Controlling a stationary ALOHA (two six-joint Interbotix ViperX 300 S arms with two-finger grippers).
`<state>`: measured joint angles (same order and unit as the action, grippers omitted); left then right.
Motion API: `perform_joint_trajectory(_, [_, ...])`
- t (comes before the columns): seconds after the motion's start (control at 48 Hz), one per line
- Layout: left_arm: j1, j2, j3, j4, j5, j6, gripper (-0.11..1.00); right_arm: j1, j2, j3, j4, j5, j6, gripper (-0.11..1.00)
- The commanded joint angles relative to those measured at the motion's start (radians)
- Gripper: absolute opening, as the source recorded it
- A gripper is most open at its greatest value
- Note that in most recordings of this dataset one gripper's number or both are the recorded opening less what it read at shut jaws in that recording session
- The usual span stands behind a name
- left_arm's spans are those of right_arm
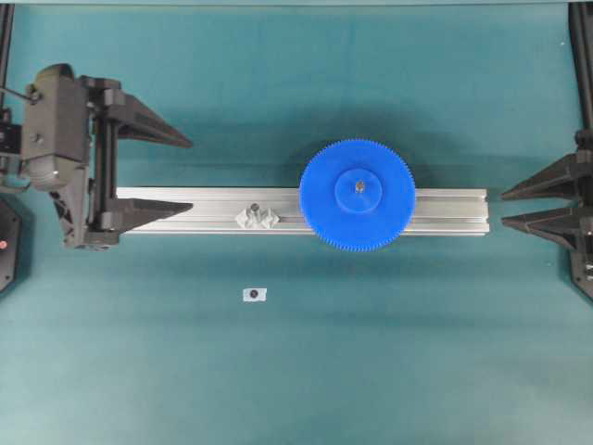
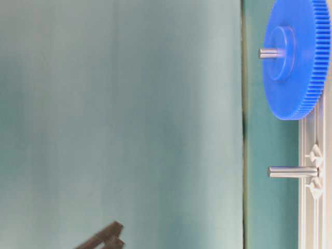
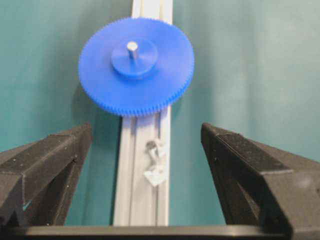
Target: Insert the large gear onto the shaft.
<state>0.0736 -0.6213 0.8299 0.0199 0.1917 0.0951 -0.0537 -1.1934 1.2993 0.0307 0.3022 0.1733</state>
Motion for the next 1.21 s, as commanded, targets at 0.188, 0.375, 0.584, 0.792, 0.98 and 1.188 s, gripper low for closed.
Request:
perform_joint_trajectory(0.188, [-0.002,-0.046,0.055,0.002,-0.104,-0.002,0.91,-0.005,0.006,-0.006,-0.002,-0.012,0.009,0.49])
perform_joint_trajectory(0.375, [-0.003,-0.089,0.107,0.002,-0.12,-0.002,0.91,-0.008,0.006,-0.005,-0.002,-0.014,0.009,0.49])
perform_joint_trajectory(0.584, [-0.002,-0.153,0.153,0.002,-0.123,-0.003,0.86,-0.02,0.0,0.002,-0.003,-0.021,0.009,0.49])
perform_joint_trajectory(0.792, [-0.002,-0.221,0.209,0.002,-0.144,-0.006,0.82,-0.034,-0.006,0.012,-0.002,-0.051,0.009,0.49])
perform_joint_trajectory(0.98, [-0.002,-0.285,0.264,0.003,-0.144,-0.009,0.82,-0.035,-0.006,0.017,-0.003,-0.051,0.009,0.49])
perform_joint_trajectory(1.188, [-0.003,-0.393,0.336,0.002,-0.144,-0.011,0.82,-0.035,-0.006,0.025,-0.003,-0.054,0.009,0.49])
